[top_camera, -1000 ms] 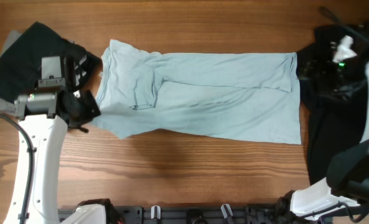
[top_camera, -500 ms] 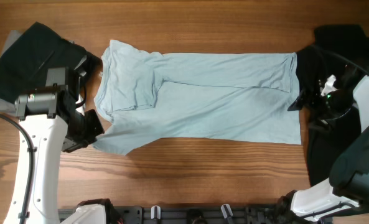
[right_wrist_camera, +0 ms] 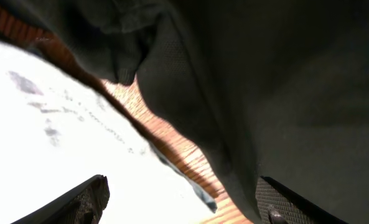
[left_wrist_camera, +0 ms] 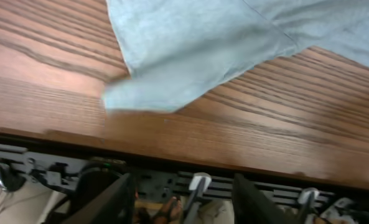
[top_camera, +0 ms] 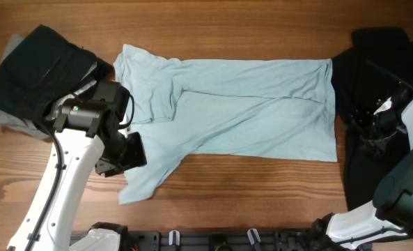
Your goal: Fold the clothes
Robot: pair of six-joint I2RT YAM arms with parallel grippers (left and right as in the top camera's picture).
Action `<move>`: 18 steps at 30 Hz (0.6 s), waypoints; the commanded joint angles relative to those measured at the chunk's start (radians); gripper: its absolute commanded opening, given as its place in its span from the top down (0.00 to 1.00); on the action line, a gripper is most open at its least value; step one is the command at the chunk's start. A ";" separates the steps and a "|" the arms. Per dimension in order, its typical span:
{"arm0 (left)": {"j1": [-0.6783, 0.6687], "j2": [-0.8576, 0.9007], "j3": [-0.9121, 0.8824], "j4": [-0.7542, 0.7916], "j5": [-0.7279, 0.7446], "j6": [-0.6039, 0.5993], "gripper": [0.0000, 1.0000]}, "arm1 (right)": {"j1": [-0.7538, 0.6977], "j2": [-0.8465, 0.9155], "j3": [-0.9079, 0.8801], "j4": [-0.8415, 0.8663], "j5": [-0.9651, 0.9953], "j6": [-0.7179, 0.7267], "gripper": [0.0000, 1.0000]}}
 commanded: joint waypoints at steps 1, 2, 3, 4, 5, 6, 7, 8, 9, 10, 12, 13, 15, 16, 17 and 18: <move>0.000 -0.003 -0.009 0.016 0.009 -0.024 0.42 | 0.002 -0.063 -0.002 -0.007 -0.117 -0.079 0.18; 0.022 -0.003 -0.008 0.035 0.010 -0.024 0.39 | 0.002 -0.072 -0.002 -0.015 -0.162 -0.106 0.18; 0.043 -0.003 -0.008 0.053 0.009 -0.024 0.38 | 0.002 -0.079 -0.002 -0.024 -0.201 -0.128 0.18; 0.087 -0.003 -0.008 0.099 0.006 -0.024 0.37 | 0.002 -0.085 -0.002 -0.043 -0.245 -0.151 0.18; 0.127 -0.003 -0.008 0.139 0.006 -0.024 0.37 | 0.002 -0.087 -0.002 -0.055 -0.277 -0.175 0.18; 0.172 -0.003 -0.008 0.188 0.006 -0.029 0.41 | 0.002 -0.087 -0.002 -0.069 -0.305 -0.195 0.18; 0.201 -0.003 -0.008 0.224 0.009 -0.031 0.47 | 0.002 -0.087 -0.002 -0.082 -0.333 -0.208 0.19; 0.225 -0.002 -0.010 0.263 0.012 -0.031 0.52 | 0.005 -0.087 -0.002 -0.102 -0.377 -0.233 0.19; 0.227 0.002 -0.013 0.287 0.026 -0.019 0.52 | 0.012 -0.087 -0.002 -0.121 -0.389 -0.244 0.19; 0.216 0.013 -0.028 0.317 0.084 0.033 0.54 | 0.029 -0.087 -0.002 -0.145 -0.389 -0.249 0.19; 0.178 0.034 -0.051 0.334 0.137 0.092 0.54 | 0.066 -0.087 -0.003 -0.169 -0.388 -0.248 0.21; 0.150 0.049 -0.053 0.334 0.138 0.131 0.51 | 0.099 -0.086 -0.010 -0.169 -0.380 -0.243 0.22; 0.124 0.049 -0.053 0.348 0.137 0.151 0.46 | 0.145 -0.086 -0.041 -0.143 -0.281 -0.158 0.24; 0.122 0.043 -0.053 0.355 0.138 0.151 0.44 | 0.171 -0.086 -0.080 -0.113 -0.122 -0.055 0.23; 0.122 0.038 -0.053 0.354 0.138 0.151 0.44 | 0.177 -0.086 -0.112 -0.086 -0.034 0.004 0.23; 0.122 0.031 -0.053 0.348 0.138 0.151 0.44 | 0.172 -0.086 -0.147 -0.050 0.028 0.044 0.19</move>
